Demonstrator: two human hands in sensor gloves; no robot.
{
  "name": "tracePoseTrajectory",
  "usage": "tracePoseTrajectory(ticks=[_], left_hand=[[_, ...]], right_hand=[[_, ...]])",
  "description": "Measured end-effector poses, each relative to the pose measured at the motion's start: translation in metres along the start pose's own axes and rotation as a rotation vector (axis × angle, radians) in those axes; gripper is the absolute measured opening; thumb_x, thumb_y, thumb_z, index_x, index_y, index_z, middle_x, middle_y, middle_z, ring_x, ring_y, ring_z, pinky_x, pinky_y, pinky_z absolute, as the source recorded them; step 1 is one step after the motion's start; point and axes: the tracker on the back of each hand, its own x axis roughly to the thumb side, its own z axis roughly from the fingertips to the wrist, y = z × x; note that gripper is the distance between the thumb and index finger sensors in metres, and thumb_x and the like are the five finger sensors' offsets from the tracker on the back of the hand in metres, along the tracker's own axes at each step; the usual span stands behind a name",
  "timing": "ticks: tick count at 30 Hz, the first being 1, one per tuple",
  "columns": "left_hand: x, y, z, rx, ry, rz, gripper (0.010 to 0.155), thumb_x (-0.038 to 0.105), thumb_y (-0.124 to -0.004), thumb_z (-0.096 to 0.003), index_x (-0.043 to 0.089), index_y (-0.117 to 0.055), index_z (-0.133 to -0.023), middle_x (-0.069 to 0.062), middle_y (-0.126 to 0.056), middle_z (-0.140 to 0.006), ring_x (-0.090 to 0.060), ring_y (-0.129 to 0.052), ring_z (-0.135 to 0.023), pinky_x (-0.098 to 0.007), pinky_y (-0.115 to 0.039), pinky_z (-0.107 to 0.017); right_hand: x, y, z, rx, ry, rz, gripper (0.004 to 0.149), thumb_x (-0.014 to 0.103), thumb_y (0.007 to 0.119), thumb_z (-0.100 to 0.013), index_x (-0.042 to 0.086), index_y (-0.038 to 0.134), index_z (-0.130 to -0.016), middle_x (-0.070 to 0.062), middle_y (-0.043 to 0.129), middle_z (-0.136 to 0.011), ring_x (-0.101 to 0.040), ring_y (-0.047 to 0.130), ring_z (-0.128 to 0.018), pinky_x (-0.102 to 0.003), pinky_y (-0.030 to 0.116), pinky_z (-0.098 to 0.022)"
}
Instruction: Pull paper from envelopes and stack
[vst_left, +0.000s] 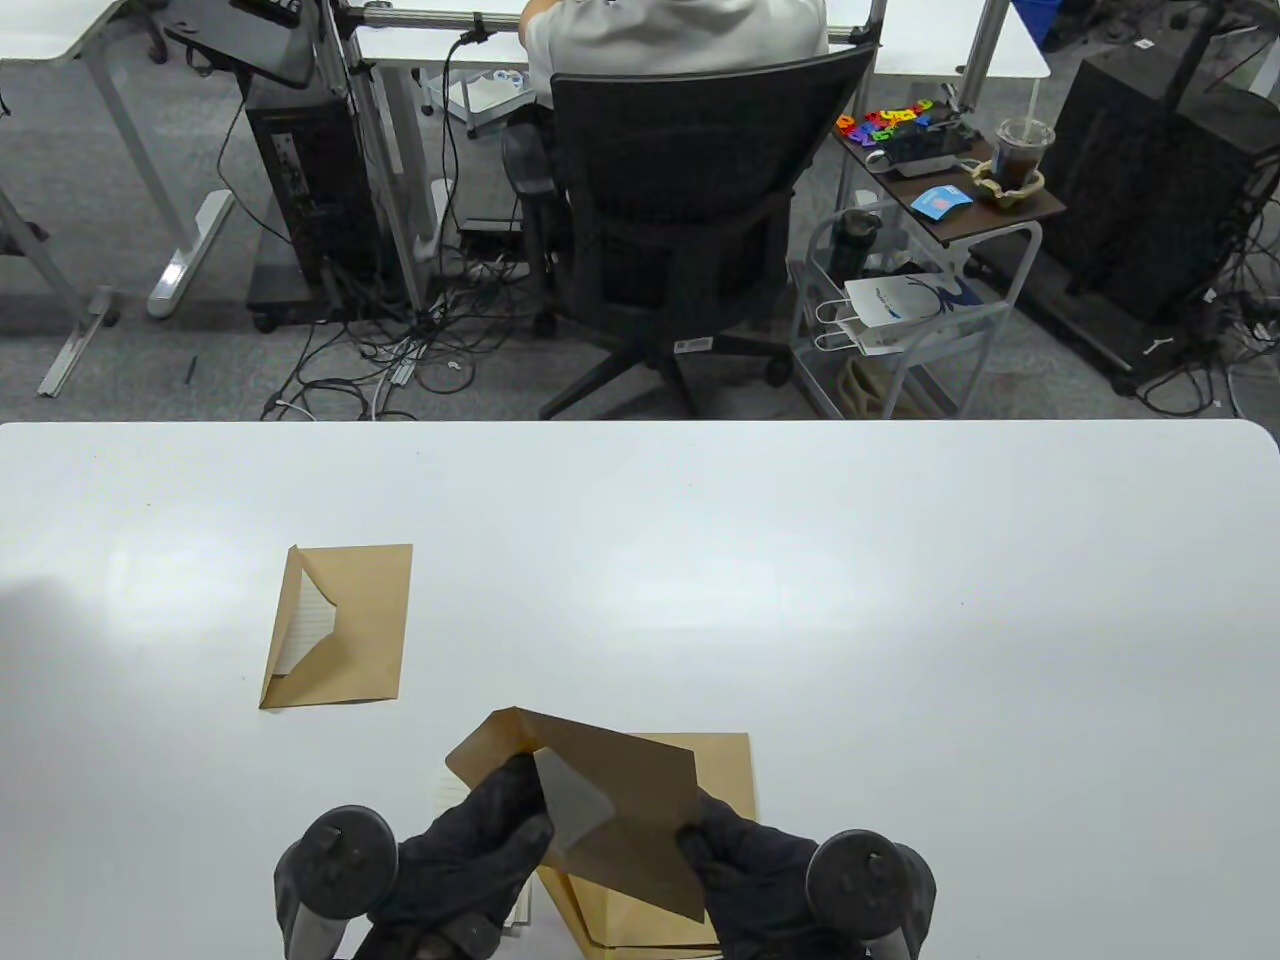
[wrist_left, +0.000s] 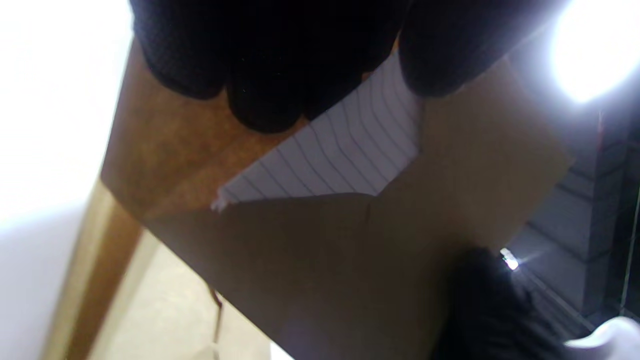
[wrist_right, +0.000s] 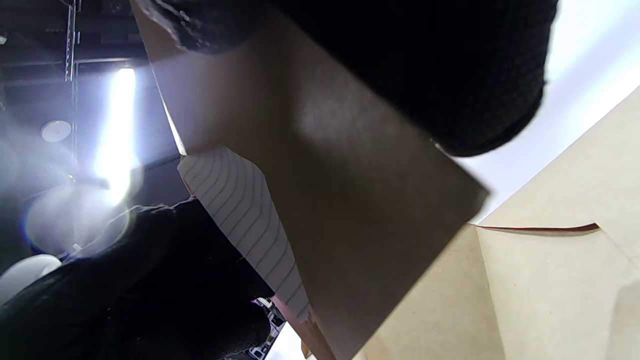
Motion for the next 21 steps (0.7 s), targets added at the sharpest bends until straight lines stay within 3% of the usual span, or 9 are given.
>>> tracePoseTrajectory(ticks=[5,12,16,21], left_hand=[[0.002,-0.004,0.000,0.073,-0.012,-0.196,0.053,0.036,-0.093,-0.0470,0.013,-0.081,-0.093,-0.004,-0.099,-0.076,-0.028,-0.107,-0.061,-0.050,-0.089,-0.048],[0.003,0.008,-0.002,0.096,-0.024,-0.151,0.046,0.035,-0.094,-0.0465,0.017,-0.086,-0.088,-0.003,-0.101,-0.071,-0.026,-0.109,-0.055,-0.048,-0.091,-0.044],[0.002,0.026,-0.003,0.112,-0.014,-0.092,0.047,0.034,-0.094,-0.0459,0.016,-0.087,-0.088,-0.004,-0.102,-0.070,-0.026,-0.109,-0.054,-0.048,-0.090,-0.044],[-0.006,0.065,-0.005,0.086,-0.011,0.015,0.047,0.033,-0.094,-0.0452,0.016,-0.087,-0.088,-0.004,-0.102,-0.070,-0.027,-0.109,-0.054,-0.049,-0.090,-0.044]], right_hand=[[0.002,0.004,0.001,0.008,-0.015,0.018,0.048,0.037,0.075,-0.040,0.021,0.081,-0.086,-0.008,0.104,-0.068,-0.027,0.113,-0.041,-0.043,0.094,-0.030],[0.001,-0.001,0.001,-0.022,0.012,-0.001,0.048,0.038,0.075,-0.041,0.022,0.080,-0.086,-0.007,0.105,-0.067,-0.026,0.113,-0.042,-0.043,0.094,-0.030],[-0.003,-0.007,0.000,-0.043,0.051,-0.038,0.048,0.038,0.075,-0.041,0.021,0.080,-0.086,-0.007,0.105,-0.067,-0.026,0.113,-0.041,-0.042,0.094,-0.030],[-0.008,-0.016,-0.001,-0.075,0.092,-0.083,0.048,0.038,0.075,-0.041,0.021,0.080,-0.086,-0.007,0.105,-0.067,-0.026,0.113,-0.041,-0.043,0.094,-0.030]])
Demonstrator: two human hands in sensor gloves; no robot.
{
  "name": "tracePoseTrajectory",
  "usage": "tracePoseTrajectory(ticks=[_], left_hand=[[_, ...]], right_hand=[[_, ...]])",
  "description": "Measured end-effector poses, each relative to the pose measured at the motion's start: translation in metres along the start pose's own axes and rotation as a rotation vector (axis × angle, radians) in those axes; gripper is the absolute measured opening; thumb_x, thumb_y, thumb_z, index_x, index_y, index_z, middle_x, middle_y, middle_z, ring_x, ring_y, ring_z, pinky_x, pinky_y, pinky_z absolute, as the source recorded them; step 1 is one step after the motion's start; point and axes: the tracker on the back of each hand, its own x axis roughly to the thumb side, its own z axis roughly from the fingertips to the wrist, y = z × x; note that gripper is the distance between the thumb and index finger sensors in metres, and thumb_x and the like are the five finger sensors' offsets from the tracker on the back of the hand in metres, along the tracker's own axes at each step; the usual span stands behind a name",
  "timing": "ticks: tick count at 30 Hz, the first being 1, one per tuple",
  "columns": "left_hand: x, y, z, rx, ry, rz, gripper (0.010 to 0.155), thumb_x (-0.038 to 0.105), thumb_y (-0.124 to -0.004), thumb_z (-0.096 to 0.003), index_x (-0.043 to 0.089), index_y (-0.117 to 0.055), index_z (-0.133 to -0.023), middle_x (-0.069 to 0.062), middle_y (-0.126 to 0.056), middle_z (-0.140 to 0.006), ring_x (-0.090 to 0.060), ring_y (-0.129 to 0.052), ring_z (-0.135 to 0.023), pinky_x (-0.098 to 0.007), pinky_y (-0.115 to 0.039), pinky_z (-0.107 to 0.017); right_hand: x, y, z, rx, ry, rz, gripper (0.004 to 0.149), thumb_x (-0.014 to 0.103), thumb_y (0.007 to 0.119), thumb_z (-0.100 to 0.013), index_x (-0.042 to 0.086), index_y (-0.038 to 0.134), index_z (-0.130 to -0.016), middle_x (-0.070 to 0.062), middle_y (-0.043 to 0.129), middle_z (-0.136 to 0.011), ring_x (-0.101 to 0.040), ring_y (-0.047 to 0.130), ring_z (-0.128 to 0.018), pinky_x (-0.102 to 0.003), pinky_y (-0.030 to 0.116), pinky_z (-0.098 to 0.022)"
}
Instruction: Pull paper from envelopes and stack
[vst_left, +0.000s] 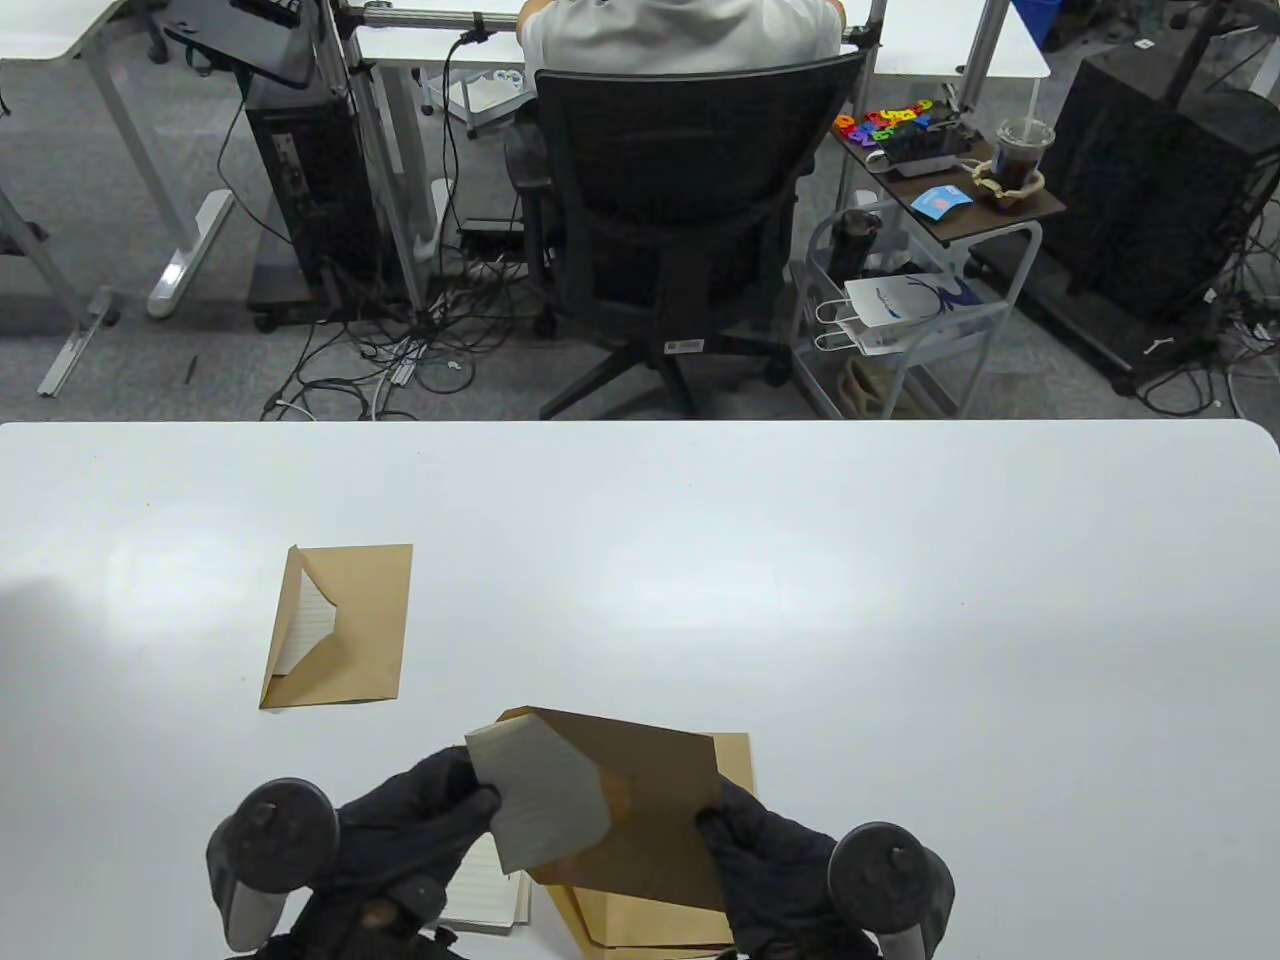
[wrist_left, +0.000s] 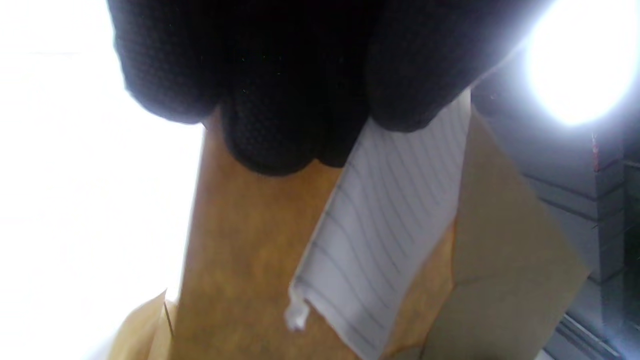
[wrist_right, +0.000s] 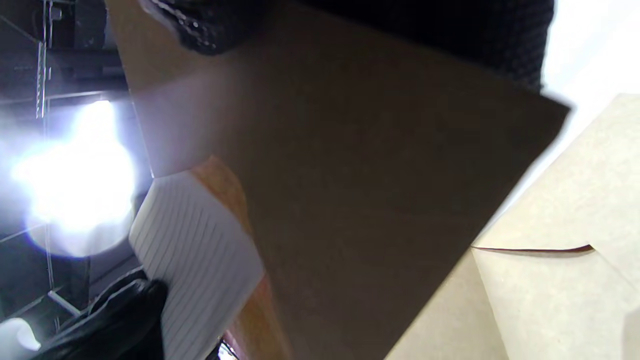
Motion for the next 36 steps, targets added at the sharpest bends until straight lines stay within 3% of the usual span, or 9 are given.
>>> tracePoseTrajectory(ticks=[4,9,12,15,19,29,31,33,36], left_hand=[[-0.010,0.034,-0.003,-0.030,0.056,0.105,0.047,0.033,-0.095,-0.0447,0.015,-0.088,-0.088,-0.005,-0.102,-0.069,-0.028,-0.109,-0.053,-0.050,-0.090,-0.044],[-0.043,0.057,-0.010,-0.188,0.196,0.187,0.048,0.032,-0.094,-0.0458,0.013,-0.087,-0.089,-0.007,-0.102,-0.069,-0.029,-0.108,-0.052,-0.051,-0.089,-0.044],[-0.066,0.050,-0.016,-0.263,0.344,0.063,0.048,0.032,-0.093,-0.0463,0.012,-0.086,-0.090,-0.007,-0.102,-0.068,-0.029,-0.108,-0.050,-0.051,-0.089,-0.043],[-0.083,0.029,-0.022,-0.279,0.445,-0.066,0.050,0.032,-0.093,-0.0457,0.011,-0.086,-0.090,-0.007,-0.102,-0.066,-0.028,-0.108,-0.047,-0.050,-0.090,-0.040],[-0.089,0.004,-0.025,-0.372,0.509,-0.179,0.051,0.033,-0.094,-0.0453,0.011,-0.085,-0.090,-0.007,-0.102,-0.065,-0.023,-0.109,-0.035,-0.041,-0.091,-0.024],[-0.093,-0.006,-0.025,-0.301,0.562,-0.365,0.055,0.034,-0.095,-0.0442,0.010,-0.084,-0.092,-0.007,-0.102,-0.069,-0.024,-0.109,-0.035,-0.040,-0.091,-0.024],[-0.089,-0.002,-0.023,-0.270,0.555,-0.403,0.059,0.038,-0.095,-0.0443,0.010,-0.082,-0.094,-0.009,-0.100,-0.074,-0.027,-0.109,-0.041,-0.043,-0.091,-0.028],[-0.083,0.004,-0.019,-0.210,0.534,-0.425,0.066,0.045,-0.092,-0.0452,0.010,-0.076,-0.099,-0.012,-0.093,-0.084,-0.035,-0.105,-0.062,-0.050,-0.088,-0.042],[-0.066,0.015,-0.014,-0.129,0.393,-0.571,0.083,0.058,-0.084,-0.0453,0.014,-0.055,-0.110,-0.018,-0.061,-0.109,-0.052,-0.064,-0.101,-0.065,-0.063,-0.067]], right_hand=[[-0.003,-0.007,-0.001,-0.036,0.031,-0.024,0.048,0.038,0.075,-0.041,0.021,0.080,-0.086,-0.007,0.105,-0.067,-0.026,0.113,-0.041,-0.042,0.094,-0.030],[-0.007,-0.020,-0.004,-0.065,0.083,-0.081,0.048,0.038,0.075,-0.042,0.020,0.080,-0.086,-0.007,0.105,-0.067,-0.026,0.113,-0.042,-0.043,0.094,-0.030],[-0.010,-0.026,-0.006,-0.080,0.112,-0.130,0.048,0.038,0.075,-0.042,0.020,0.080,-0.086,-0.007,0.105,-0.067,-0.026,0.113,-0.042,-0.043,0.093,-0.030],[-0.013,-0.031,-0.006,-0.094,0.134,-0.161,0.049,0.038,0.075,-0.042,0.020,0.080,-0.086,-0.007,0.105,-0.066,-0.026,0.113,-0.042,-0.043,0.094,-0.030],[-0.014,-0.032,-0.007,-0.096,0.145,-0.168,0.048,0.038,0.075,-0.042,0.020,0.080,-0.086,-0.007,0.105,-0.066,-0.026,0.113,-0.041,-0.042,0.094,-0.030],[-0.013,-0.033,-0.006,-0.100,0.159,-0.164,0.049,0.038,0.075,-0.042,0.019,0.080,-0.086,-0.007,0.105,-0.066,-0.026,0.113,-0.041,-0.043,0.094,-0.030],[-0.013,-0.034,-0.006,-0.101,0.163,-0.158,0.049,0.038,0.075,-0.042,0.019,0.080,-0.086,-0.008,0.105,-0.066,-0.026,0.113,-0.041,-0.043,0.094,-0.030],[-0.013,-0.034,-0.006,-0.101,0.172,-0.154,0.049,0.037,0.075,-0.042,0.019,0.080,-0.087,-0.008,0.105,-0.066,-0.026,0.113,-0.041,-0.043,0.094,-0.030],[-0.014,-0.036,-0.006,-0.103,0.190,-0.151,0.049,0.037,0.075,-0.042,0.018,0.080,-0.086,-0.008,0.105,-0.066,-0.027,0.113,-0.041,-0.043,0.093,-0.030]])
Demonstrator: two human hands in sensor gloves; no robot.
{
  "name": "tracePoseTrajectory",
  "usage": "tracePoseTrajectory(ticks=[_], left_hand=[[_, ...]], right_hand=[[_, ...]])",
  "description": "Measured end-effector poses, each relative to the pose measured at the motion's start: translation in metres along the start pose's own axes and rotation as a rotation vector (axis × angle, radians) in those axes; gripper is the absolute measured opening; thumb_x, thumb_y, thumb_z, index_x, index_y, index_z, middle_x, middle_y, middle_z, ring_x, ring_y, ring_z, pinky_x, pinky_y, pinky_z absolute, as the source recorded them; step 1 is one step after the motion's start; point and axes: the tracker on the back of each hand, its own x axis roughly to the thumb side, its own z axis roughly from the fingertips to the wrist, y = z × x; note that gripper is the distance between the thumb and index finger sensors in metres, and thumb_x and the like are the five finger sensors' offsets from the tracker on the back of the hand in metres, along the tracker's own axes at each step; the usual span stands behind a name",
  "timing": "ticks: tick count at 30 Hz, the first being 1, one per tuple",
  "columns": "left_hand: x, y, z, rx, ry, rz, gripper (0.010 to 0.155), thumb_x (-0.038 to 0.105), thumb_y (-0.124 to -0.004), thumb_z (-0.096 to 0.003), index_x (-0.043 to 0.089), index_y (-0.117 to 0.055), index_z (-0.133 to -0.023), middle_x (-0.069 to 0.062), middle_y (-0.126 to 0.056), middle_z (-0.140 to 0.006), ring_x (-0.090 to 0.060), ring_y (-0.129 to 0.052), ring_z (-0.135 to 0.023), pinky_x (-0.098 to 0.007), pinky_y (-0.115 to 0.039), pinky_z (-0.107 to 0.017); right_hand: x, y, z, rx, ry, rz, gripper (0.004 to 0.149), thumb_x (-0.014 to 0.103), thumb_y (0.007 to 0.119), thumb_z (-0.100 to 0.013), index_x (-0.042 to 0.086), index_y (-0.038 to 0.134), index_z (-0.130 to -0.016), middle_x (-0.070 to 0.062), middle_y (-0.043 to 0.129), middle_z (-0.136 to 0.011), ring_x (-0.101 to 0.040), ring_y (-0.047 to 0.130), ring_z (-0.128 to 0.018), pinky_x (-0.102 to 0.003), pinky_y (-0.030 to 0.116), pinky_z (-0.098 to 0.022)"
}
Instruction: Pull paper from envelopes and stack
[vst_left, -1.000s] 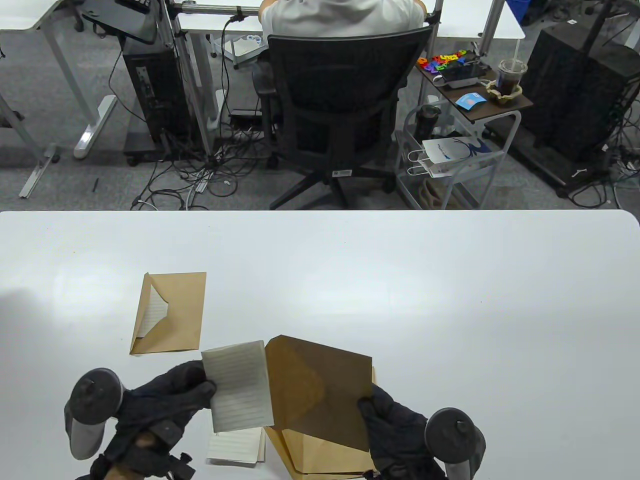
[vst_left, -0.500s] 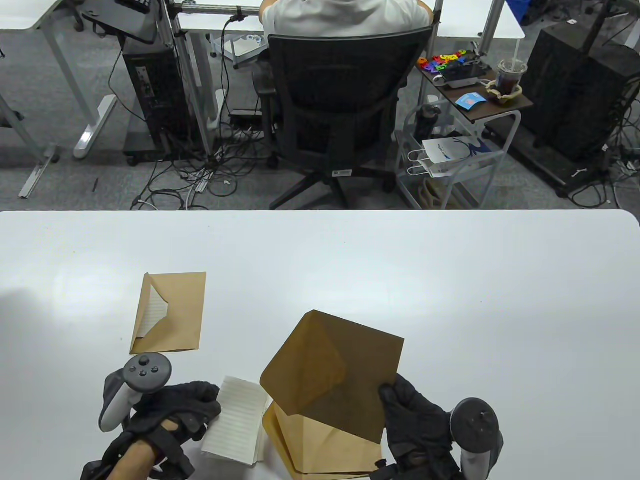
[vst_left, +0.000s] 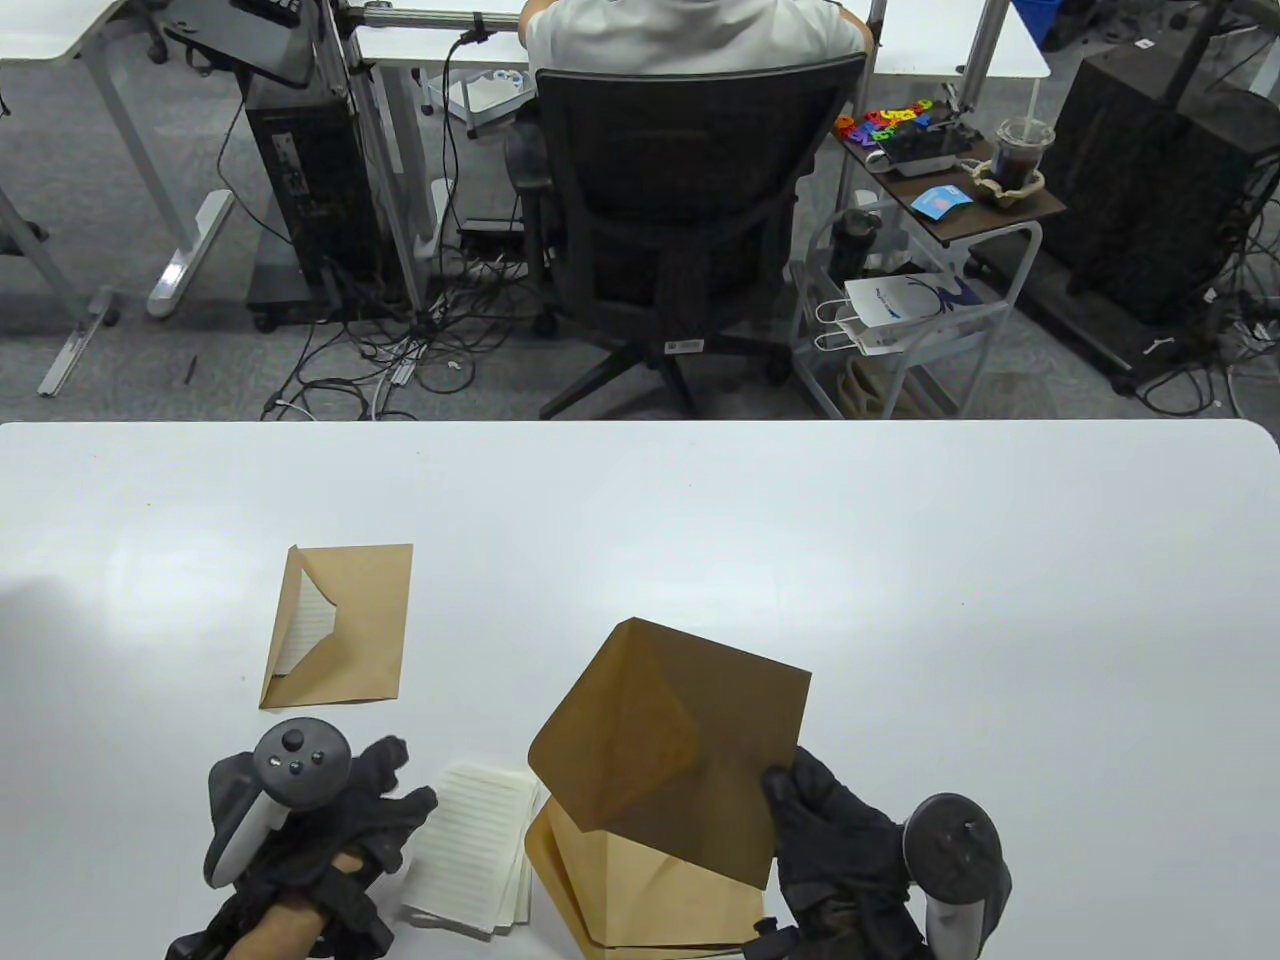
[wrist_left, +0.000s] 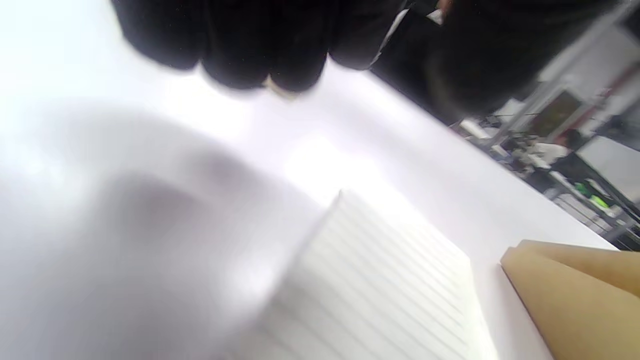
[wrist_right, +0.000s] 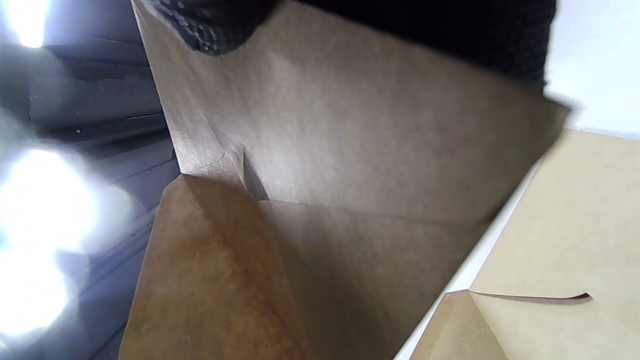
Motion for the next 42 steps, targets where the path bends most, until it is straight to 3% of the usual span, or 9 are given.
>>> tracePoseTrajectory(ticks=[4,7,10,14,25,35,42], left_hand=[[0.005,0.022,0.019,0.296,-0.101,-0.157,0.099,0.073,-0.077,-0.0423,0.026,-0.032,-0.116,-0.011,-0.026,-0.120,-0.051,-0.021,-0.111,-0.072,-0.034,-0.074],[0.002,0.031,0.030,0.497,-0.133,-0.373,0.102,0.082,-0.074,-0.0378,0.035,-0.030,-0.117,-0.004,-0.025,-0.122,-0.045,-0.018,-0.114,-0.073,-0.031,-0.075],[-0.010,0.035,0.033,0.444,-0.097,-0.345,0.105,0.085,-0.071,-0.0375,0.034,-0.024,-0.117,-0.003,-0.020,-0.122,-0.045,-0.012,-0.113,-0.075,-0.026,-0.074],[-0.025,0.033,0.035,0.460,-0.064,-0.374,0.106,0.086,-0.069,-0.0364,0.034,-0.022,-0.116,-0.002,-0.016,-0.122,-0.046,-0.010,-0.113,-0.074,-0.024,-0.073],[-0.029,0.031,0.032,0.439,-0.048,-0.320,0.105,0.085,-0.069,-0.0370,0.032,-0.026,-0.117,-0.002,-0.021,-0.122,-0.045,-0.014,-0.114,-0.074,-0.025,-0.074],[-0.030,0.031,0.032,0.423,-0.035,-0.302,0.105,0.084,-0.069,-0.0375,0.030,-0.026,-0.116,-0.002,-0.022,-0.122,-0.045,-0.016,-0.114,-0.073,-0.027,-0.074],[-0.030,0.030,0.030,0.412,-0.039,-0.290,0.105,0.083,-0.069,-0.0379,0.030,-0.025,-0.116,-0.003,-0.023,-0.122,-0.045,-0.017,-0.114,-0.073,-0.028,-0.075]], right_hand=[[-0.002,-0.003,-0.003,0.010,0.042,0.020,0.048,0.036,0.075,-0.042,0.017,0.081,-0.086,-0.010,0.105,-0.067,-0.028,0.112,-0.043,-0.045,0.093,-0.031],[-0.004,-0.006,-0.004,0.011,0.089,0.023,0.048,0.036,0.076,-0.043,0.016,0.081,-0.086,-0.011,0.104,-0.067,-0.029,0.112,-0.043,-0.046,0.092,-0.031],[-0.007,-0.009,-0.006,0.019,0.150,0.034,0.048,0.036,0.076,-0.042,0.015,0.082,-0.086,-0.011,0.105,-0.066,-0.029,0.113,-0.042,-0.045,0.093,-0.031],[-0.014,-0.011,-0.009,0.042,0.236,0.019,0.048,0.035,0.076,-0.042,0.014,0.082,-0.085,-0.012,0.105,-0.065,-0.029,0.113,-0.041,-0.045,0.093,-0.030],[-0.021,-0.010,-0.012,0.063,0.323,0.019,0.048,0.034,0.076,-0.043,0.011,0.083,-0.084,-0.014,0.106,-0.063,-0.028,0.114,-0.037,-0.043,0.095,-0.027],[-0.046,0.019,-0.014,0.217,0.498,0.068,0.049,0.033,0.077,-0.042,0.006,0.083,-0.083,-0.017,0.107,-0.059,-0.027,0.116,-0.031,-0.042,0.097,-0.023],[-0.055,0.023,-0.016,0.180,0.540,0.169,0.053,0.035,0.077,-0.042,0.003,0.081,-0.085,-0.020,0.106,-0.059,-0.029,0.116,-0.031,-0.044,0.097,-0.022]])
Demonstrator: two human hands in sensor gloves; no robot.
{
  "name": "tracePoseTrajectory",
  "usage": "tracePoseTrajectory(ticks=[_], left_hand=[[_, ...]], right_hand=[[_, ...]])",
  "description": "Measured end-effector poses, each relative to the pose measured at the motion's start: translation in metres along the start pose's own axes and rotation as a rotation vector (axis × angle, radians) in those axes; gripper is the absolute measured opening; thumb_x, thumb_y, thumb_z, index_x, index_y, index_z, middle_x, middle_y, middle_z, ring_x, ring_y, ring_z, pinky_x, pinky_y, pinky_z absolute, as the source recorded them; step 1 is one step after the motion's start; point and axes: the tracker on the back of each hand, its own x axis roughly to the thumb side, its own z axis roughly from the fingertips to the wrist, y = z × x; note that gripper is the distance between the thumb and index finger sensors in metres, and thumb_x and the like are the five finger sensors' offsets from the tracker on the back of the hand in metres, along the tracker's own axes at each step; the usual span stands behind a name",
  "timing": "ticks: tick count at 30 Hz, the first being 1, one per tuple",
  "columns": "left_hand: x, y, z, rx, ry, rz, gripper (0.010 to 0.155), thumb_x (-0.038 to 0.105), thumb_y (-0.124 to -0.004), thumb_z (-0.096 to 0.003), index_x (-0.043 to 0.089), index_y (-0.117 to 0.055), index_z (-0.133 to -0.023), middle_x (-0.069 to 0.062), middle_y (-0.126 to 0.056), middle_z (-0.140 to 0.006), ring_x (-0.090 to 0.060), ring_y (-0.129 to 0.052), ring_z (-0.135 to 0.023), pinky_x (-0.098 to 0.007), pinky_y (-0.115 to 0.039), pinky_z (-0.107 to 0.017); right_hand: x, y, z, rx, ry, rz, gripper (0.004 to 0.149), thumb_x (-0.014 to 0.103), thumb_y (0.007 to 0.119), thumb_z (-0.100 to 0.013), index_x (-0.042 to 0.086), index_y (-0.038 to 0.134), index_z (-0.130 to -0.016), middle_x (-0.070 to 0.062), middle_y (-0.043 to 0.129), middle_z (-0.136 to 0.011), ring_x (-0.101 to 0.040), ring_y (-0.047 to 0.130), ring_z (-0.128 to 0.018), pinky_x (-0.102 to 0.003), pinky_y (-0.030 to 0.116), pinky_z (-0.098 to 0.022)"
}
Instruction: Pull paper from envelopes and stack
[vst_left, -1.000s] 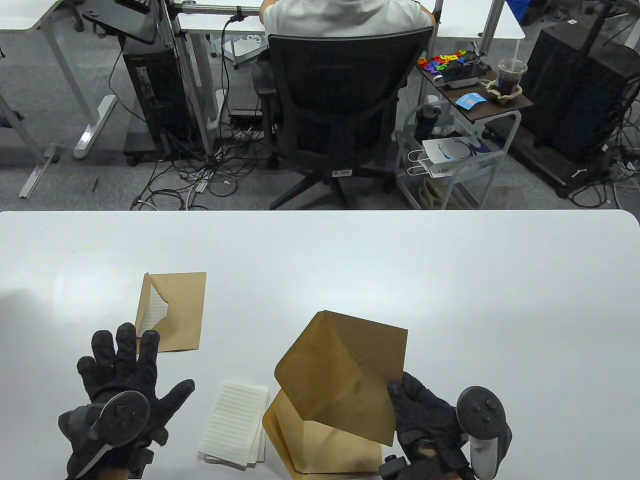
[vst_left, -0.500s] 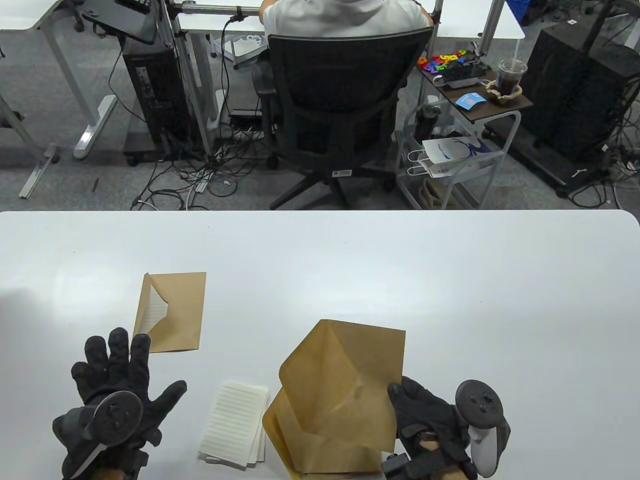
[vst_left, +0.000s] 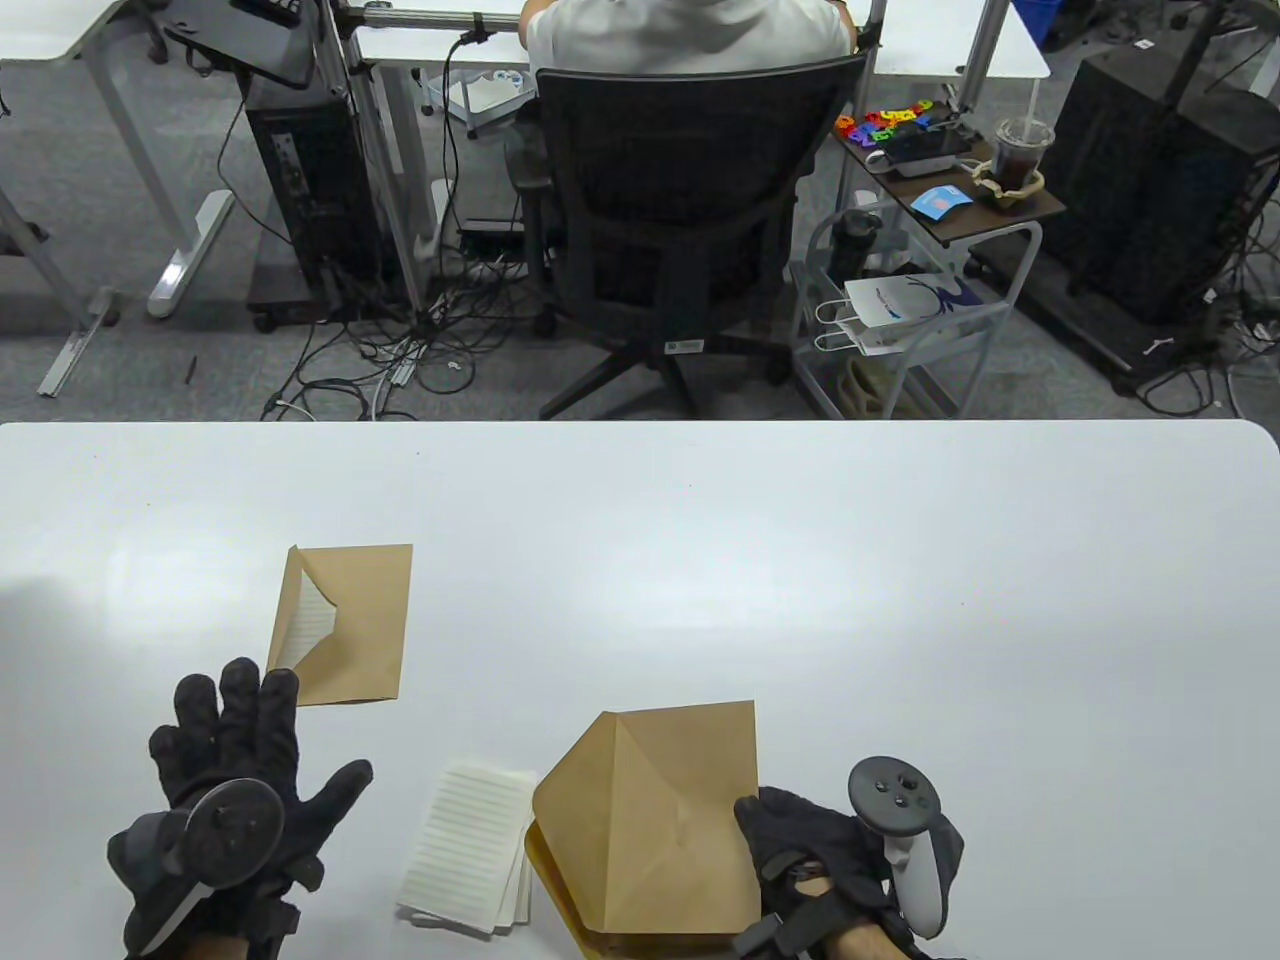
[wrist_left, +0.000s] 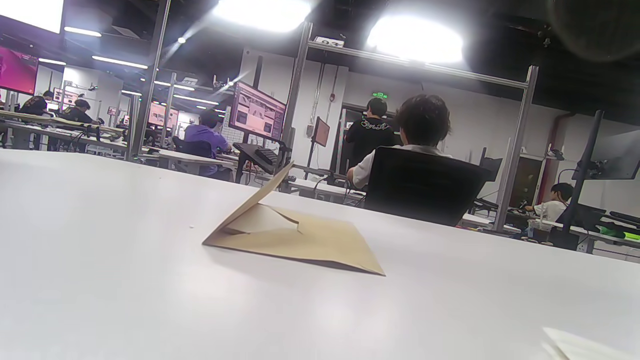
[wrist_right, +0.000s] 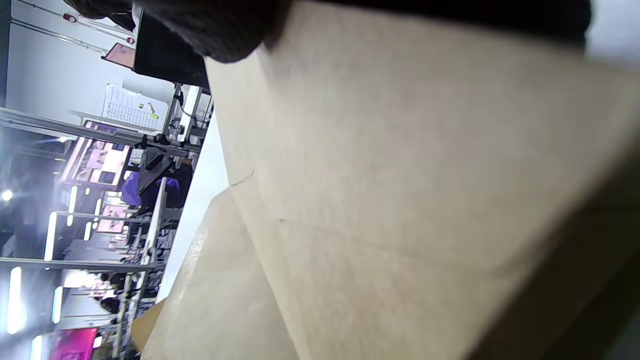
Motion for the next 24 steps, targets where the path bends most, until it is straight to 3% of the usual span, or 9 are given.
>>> tracePoseTrajectory(ticks=[5,9,11,13,16,21,24], left_hand=[[0.000,-0.001,0.000,-0.007,0.000,0.004,0.105,0.083,-0.069,-0.0380,0.030,-0.025,-0.116,-0.003,-0.023,-0.122,-0.046,-0.018,-0.114,-0.073,-0.029,-0.075],[-0.001,-0.002,-0.001,-0.029,0.010,0.031,0.105,0.084,-0.069,-0.0376,0.030,-0.025,-0.116,-0.003,-0.023,-0.122,-0.048,-0.019,-0.114,-0.073,-0.029,-0.074],[-0.001,-0.003,-0.001,-0.030,0.011,0.020,0.105,0.084,-0.069,-0.0376,0.030,-0.025,-0.116,-0.003,-0.023,-0.122,-0.048,-0.019,-0.114,-0.073,-0.029,-0.074],[-0.001,-0.002,-0.001,-0.029,0.011,0.018,0.105,0.084,-0.069,-0.0375,0.030,-0.025,-0.116,-0.003,-0.023,-0.122,-0.047,-0.019,-0.114,-0.073,-0.029,-0.074],[-0.001,-0.003,-0.001,-0.028,0.017,0.010,0.105,0.084,-0.069,-0.0375,0.030,-0.025,-0.116,-0.003,-0.022,-0.122,-0.048,-0.018,-0.114,-0.073,-0.029,-0.074],[0.000,-0.004,-0.001,-0.027,0.019,-0.014,0.105,0.084,-0.069,-0.0374,0.031,-0.025,-0.116,-0.003,-0.022,-0.122,-0.048,-0.018,-0.113,-0.073,-0.029,-0.074],[0.001,-0.005,-0.001,-0.030,0.018,-0.017,0.105,0.084,-0.069,-0.0374,0.030,-0.025,-0.116,-0.003,-0.022,-0.122,-0.048,-0.018,-0.113,-0.073,-0.028,-0.074]], right_hand=[[0.004,-0.004,0.005,-0.098,-0.015,0.126,0.063,0.043,0.078,-0.042,0.001,0.075,-0.089,-0.023,0.103,-0.063,-0.035,0.114,-0.037,-0.049,0.093,-0.027],[0.015,-0.010,0.021,-0.332,-0.126,0.299,0.073,0.049,0.077,-0.041,0.007,0.062,-0.098,-0.022,0.092,-0.082,-0.044,0.102,-0.062,-0.058,0.083,-0.043],[0.021,-0.010,0.028,-0.395,-0.219,0.350,0.080,0.052,0.075,-0.041,0.012,0.047,-0.103,-0.021,0.070,-0.101,-0.050,0.075,-0.091,-0.070,0.060,-0.062],[0.029,-0.011,0.038,-0.463,-0.357,0.408,0.083,0.057,0.073,-0.040,0.023,0.037,-0.107,-0.015,0.040,-0.114,-0.048,0.040,-0.106,-0.072,0.034,-0.070],[0.040,-0.009,0.058,-0.625,-0.562,0.530,0.083,0.061,0.068,-0.038,0.036,0.030,-0.107,-0.005,0.019,-0.117,-0.040,0.016,-0.110,-0.069,0.016,-0.073],[0.051,-0.002,0.089,-0.858,-0.774,0.678,0.090,0.067,0.067,-0.035,0.039,0.018,-0.106,0.001,0.001,-0.114,-0.038,-0.004,-0.105,-0.066,0.004,-0.070],[0.051,0.003,0.088,-0.858,-0.769,0.758,0.092,0.069,0.066,-0.035,0.039,0.015,-0.106,0.001,-0.001,-0.113,-0.037,-0.005,-0.105,-0.067,0.004,-0.069]])
